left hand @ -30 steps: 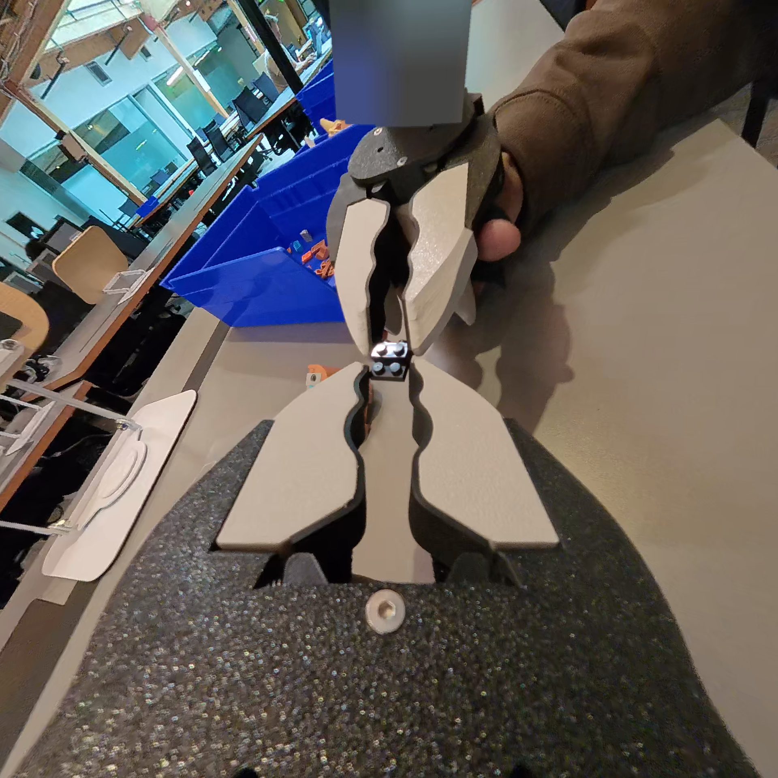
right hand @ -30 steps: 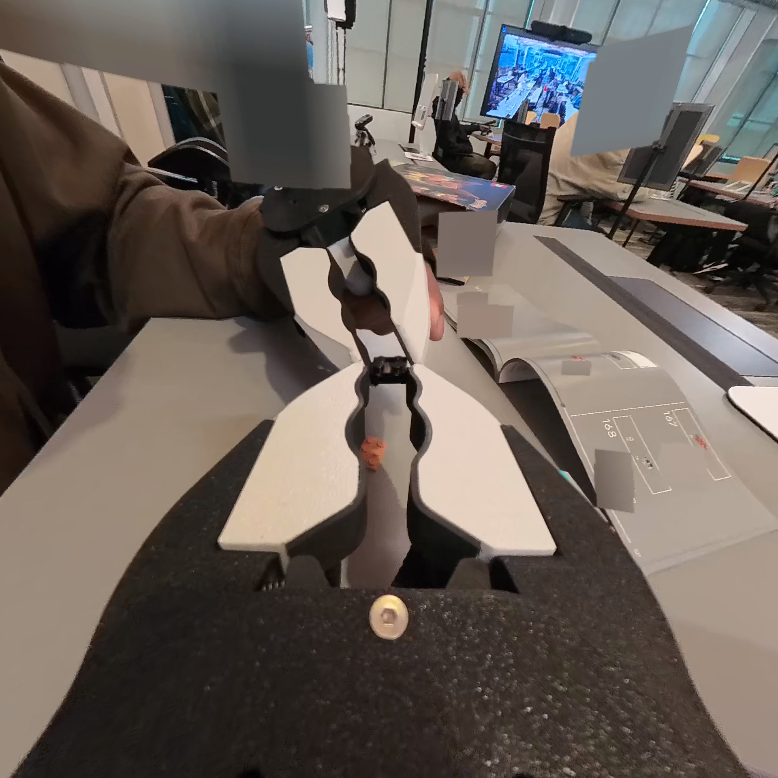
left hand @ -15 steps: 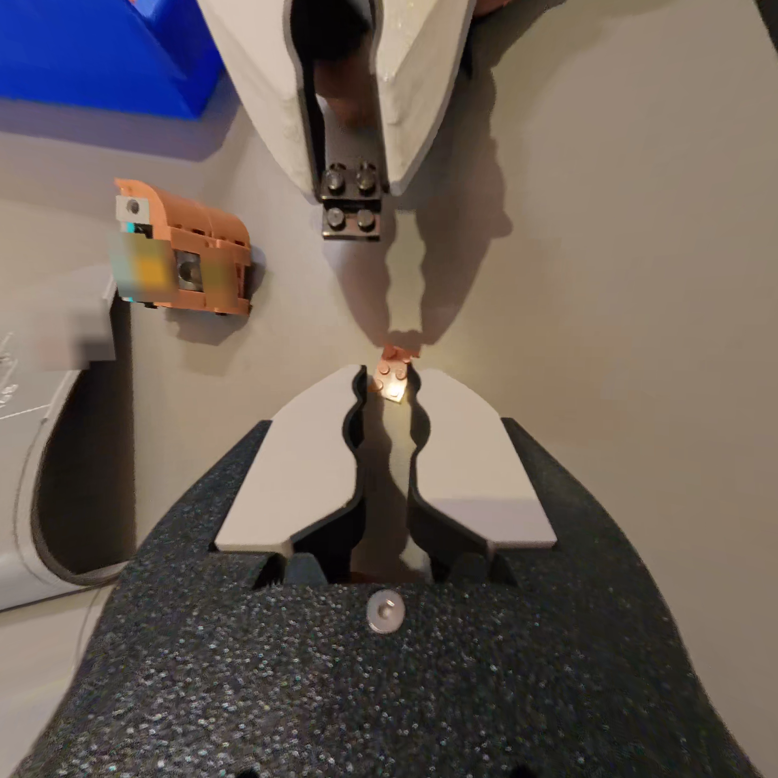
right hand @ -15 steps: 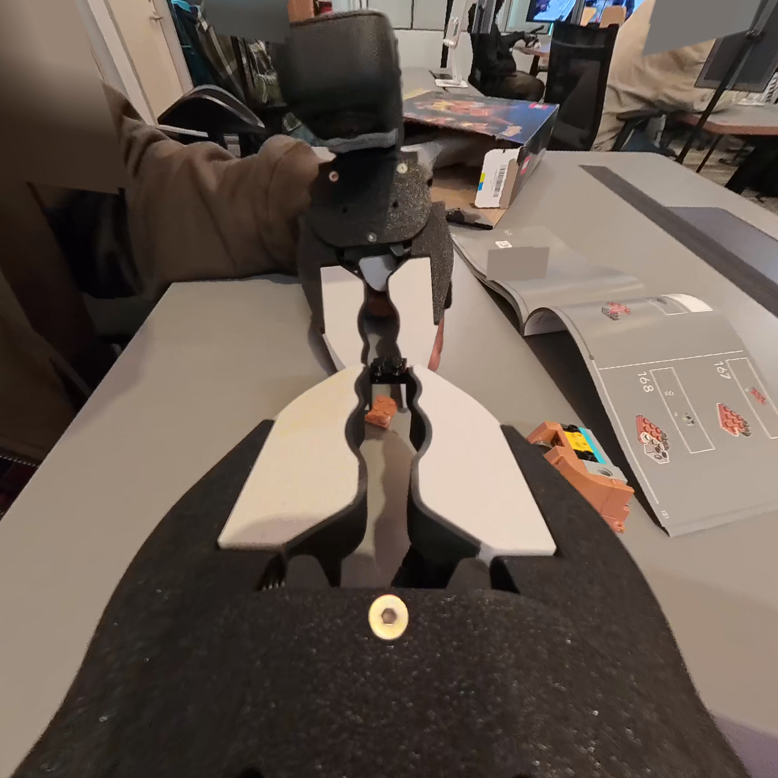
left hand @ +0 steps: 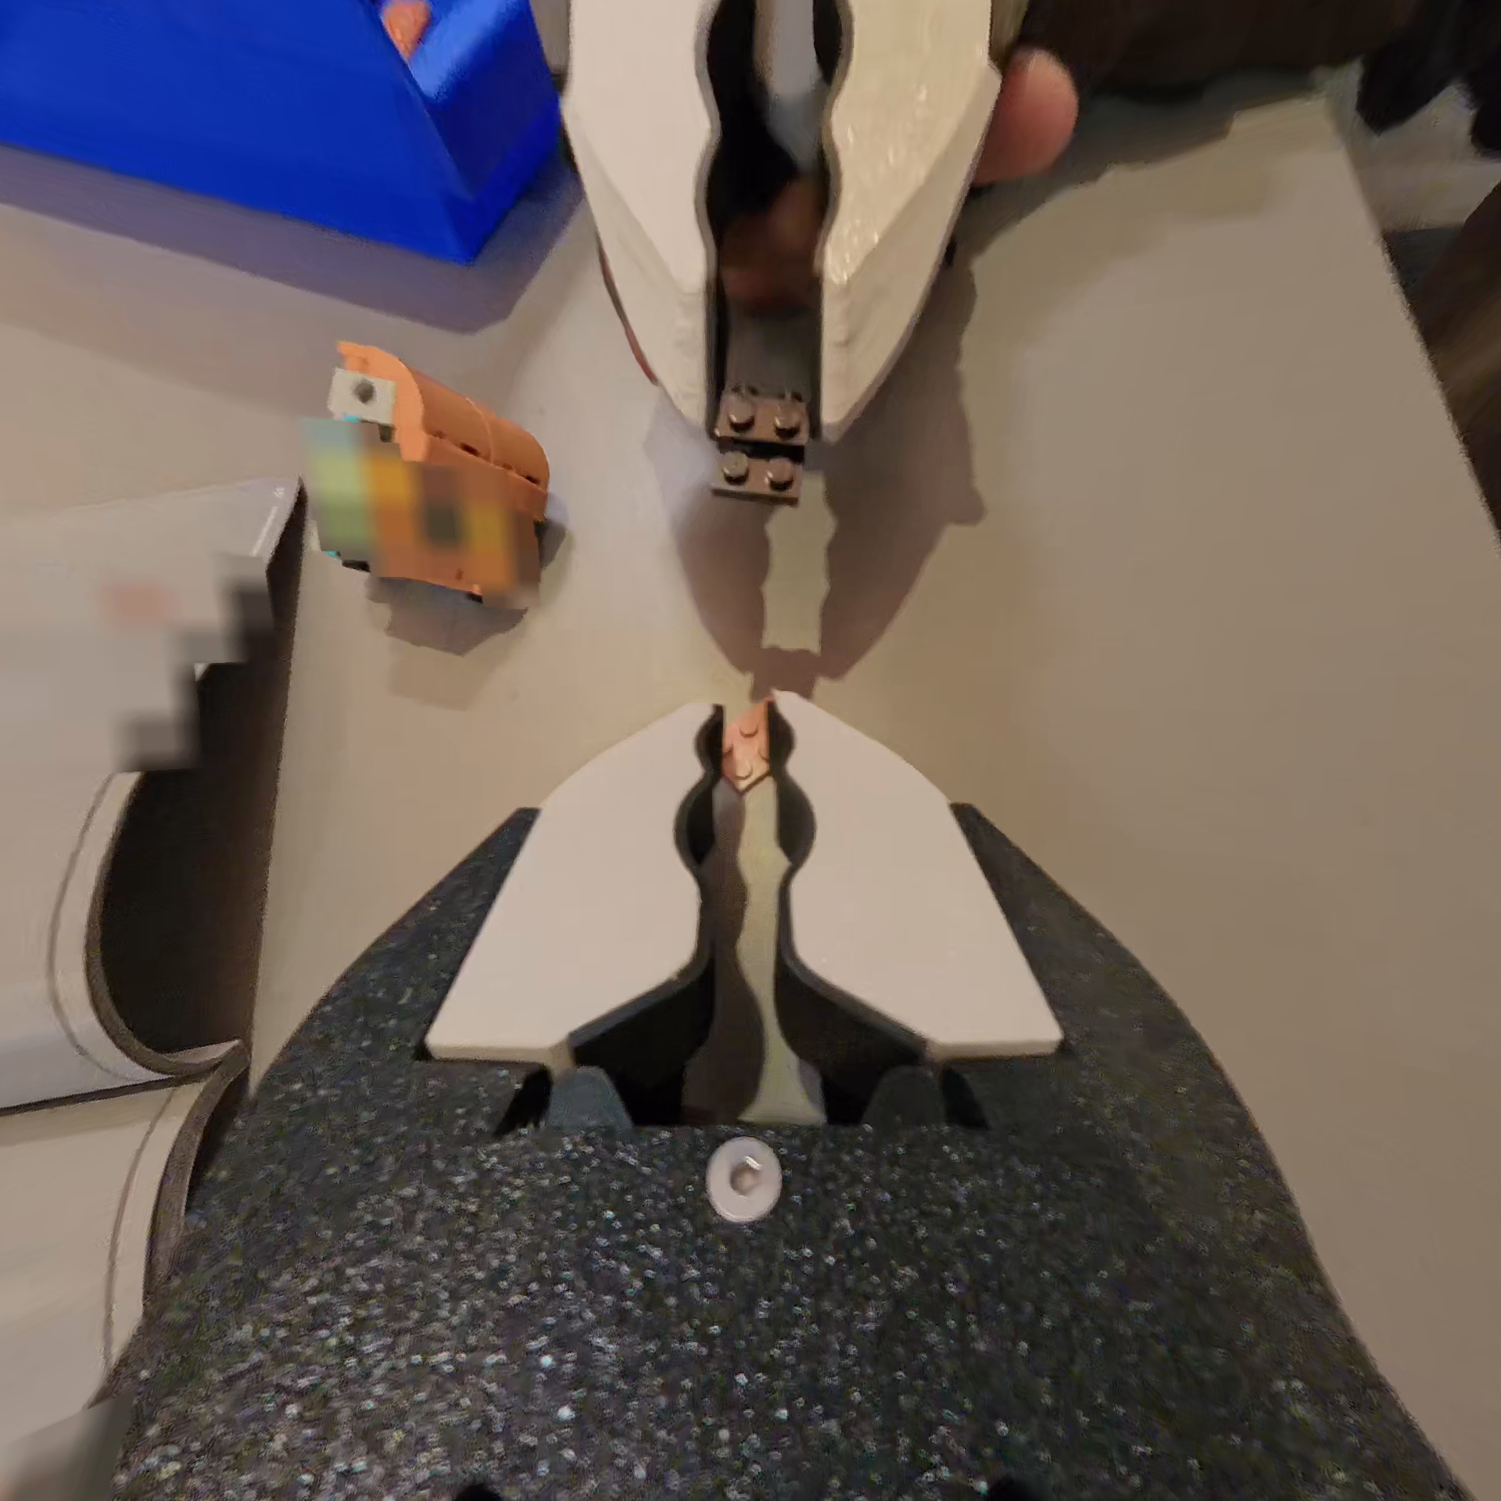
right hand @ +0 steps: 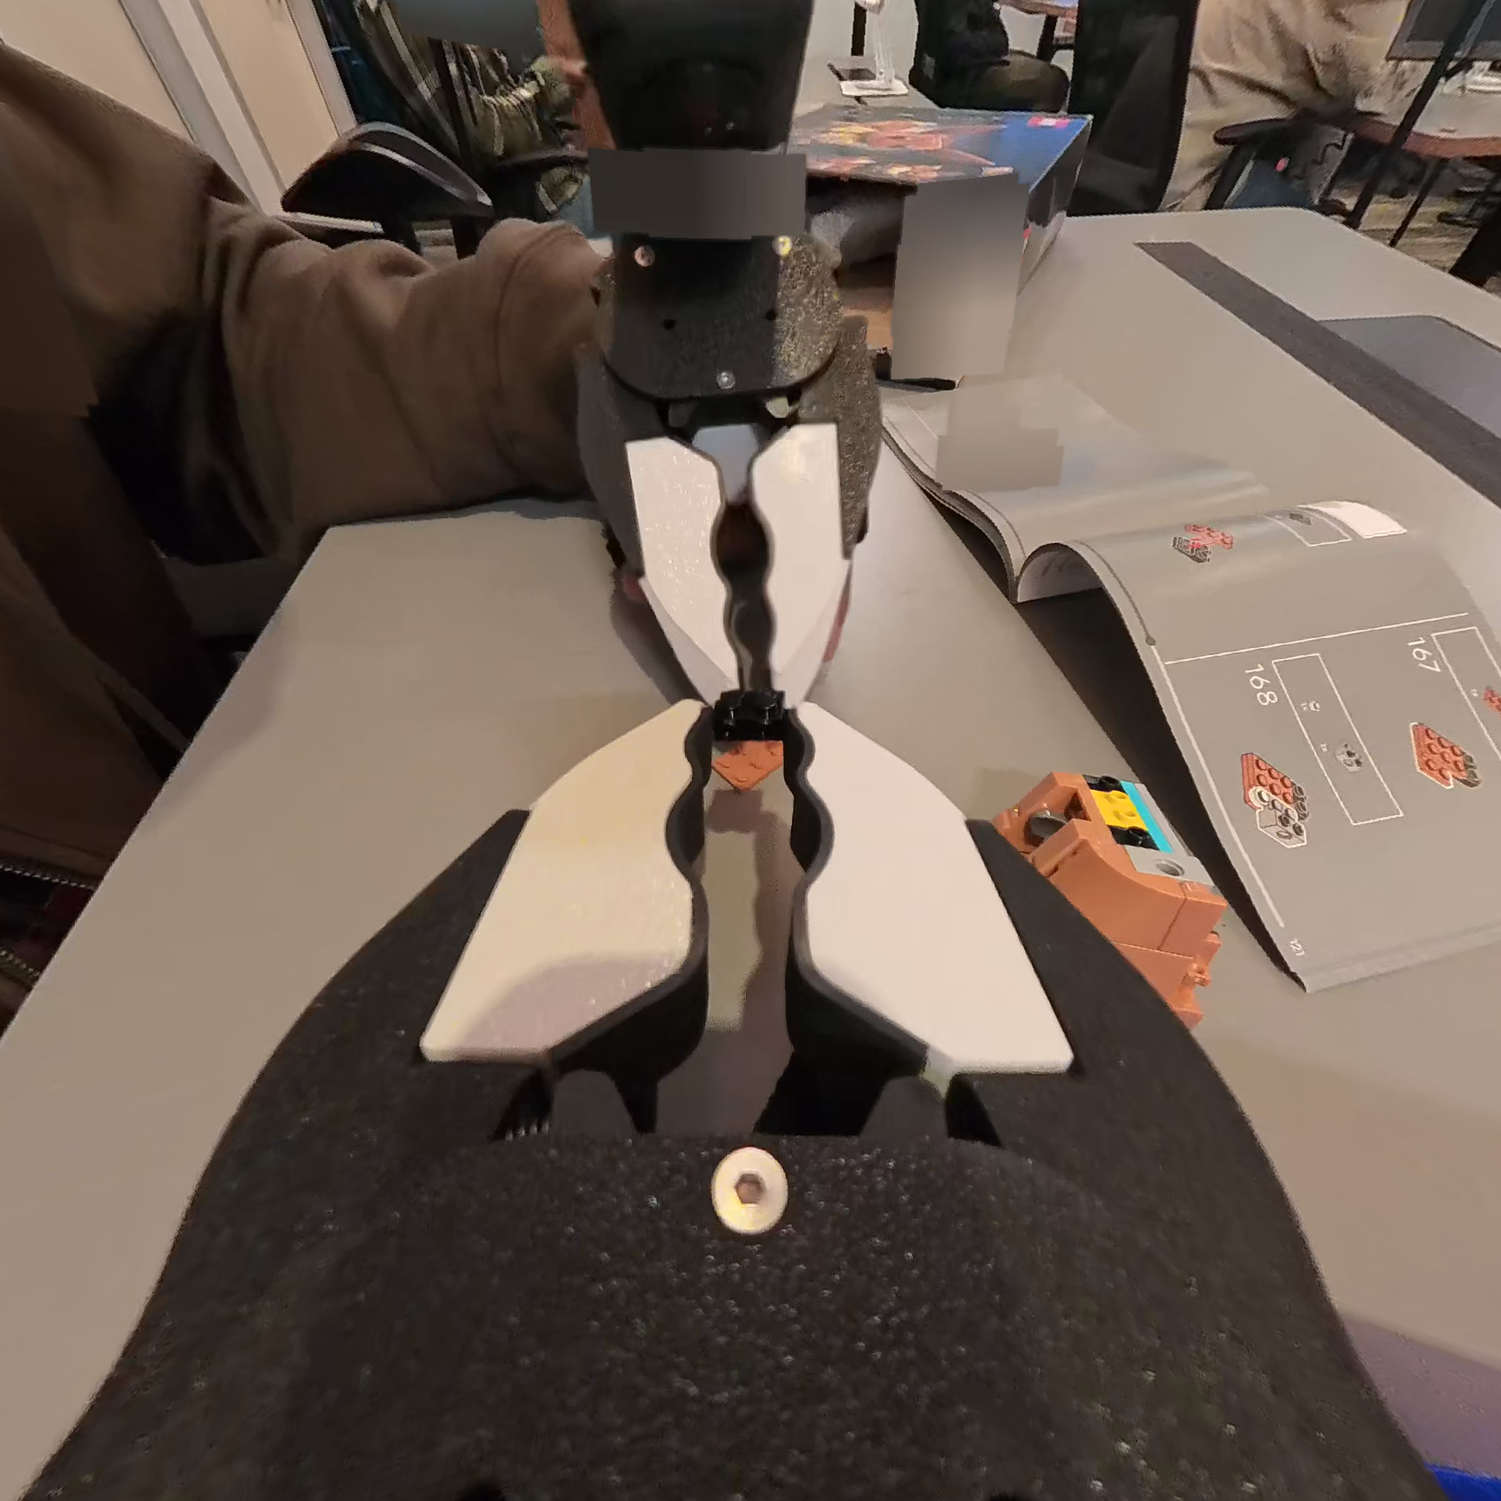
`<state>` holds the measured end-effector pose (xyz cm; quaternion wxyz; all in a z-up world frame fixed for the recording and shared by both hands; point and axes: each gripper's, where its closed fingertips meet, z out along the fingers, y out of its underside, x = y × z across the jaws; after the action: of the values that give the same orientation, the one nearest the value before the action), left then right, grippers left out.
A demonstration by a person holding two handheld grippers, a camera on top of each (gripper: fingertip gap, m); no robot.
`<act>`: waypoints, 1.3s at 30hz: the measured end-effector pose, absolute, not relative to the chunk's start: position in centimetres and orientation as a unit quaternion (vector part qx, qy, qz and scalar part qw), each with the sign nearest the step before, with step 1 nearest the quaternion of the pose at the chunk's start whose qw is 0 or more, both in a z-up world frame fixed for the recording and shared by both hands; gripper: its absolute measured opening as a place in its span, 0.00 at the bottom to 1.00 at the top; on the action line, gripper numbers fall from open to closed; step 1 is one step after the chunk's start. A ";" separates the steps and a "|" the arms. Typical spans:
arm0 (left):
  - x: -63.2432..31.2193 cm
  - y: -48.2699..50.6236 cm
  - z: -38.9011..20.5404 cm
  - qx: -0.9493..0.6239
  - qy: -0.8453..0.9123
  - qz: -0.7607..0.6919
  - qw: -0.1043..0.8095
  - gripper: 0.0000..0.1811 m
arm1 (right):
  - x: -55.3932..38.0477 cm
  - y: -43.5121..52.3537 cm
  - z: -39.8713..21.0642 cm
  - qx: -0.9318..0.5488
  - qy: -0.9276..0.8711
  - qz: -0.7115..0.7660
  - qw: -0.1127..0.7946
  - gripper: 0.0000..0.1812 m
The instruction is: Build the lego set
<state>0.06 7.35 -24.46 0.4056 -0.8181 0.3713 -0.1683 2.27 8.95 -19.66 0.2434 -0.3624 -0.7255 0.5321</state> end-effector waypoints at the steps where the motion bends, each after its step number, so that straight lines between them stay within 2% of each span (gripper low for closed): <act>1: 0.1 7.5 -23.8 -0.811 0.364 -0.173 0.423 0.11 | 2.3 8.8 -19.3 -0.362 -0.718 0.545 0.238 0.09; 2: 0.2 7.8 -22.8 -0.798 0.360 -0.174 0.451 0.14 | 2.4 8.6 -18.9 -0.362 -0.706 0.563 0.230 0.09; 6: 1.6 8.3 -18.4 -0.729 0.339 -0.204 0.558 0.16 | 2.2 8.3 -16.7 -0.364 -0.643 0.638 0.216 0.09; 14: 1.7 8.1 -14.9 -0.686 0.213 -0.402 0.568 0.13 | 2.5 8.7 -14.5 -0.321 -0.603 0.670 0.289 0.09; 16: 1.6 8.3 -14.9 -0.687 0.225 -0.373 0.582 0.12 | 2.4 8.8 -14.5 -0.333 -0.593 0.682 0.270 0.09; 21: 1.9 8.2 -13.8 -0.641 0.318 -0.191 0.672 0.12 | 2.4 8.6 -14.1 -0.358 -0.552 0.729 0.188 0.09; 24: 2.1 8.1 -13.8 -0.619 0.357 -0.115 0.690 0.12 | 2.6 8.0 -13.8 -0.358 -0.534 0.751 0.147 0.09; 39: 3.0 7.3 -14.1 -0.567 0.443 0.007 0.694 0.03 | 2.6 7.5 -14.2 -0.370 -0.540 0.748 0.109 0.11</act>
<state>2.98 7.32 -14.12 0.6942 -0.5670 0.4434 0.0069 2.60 7.54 -14.18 0.1092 -0.3702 -0.5405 0.7476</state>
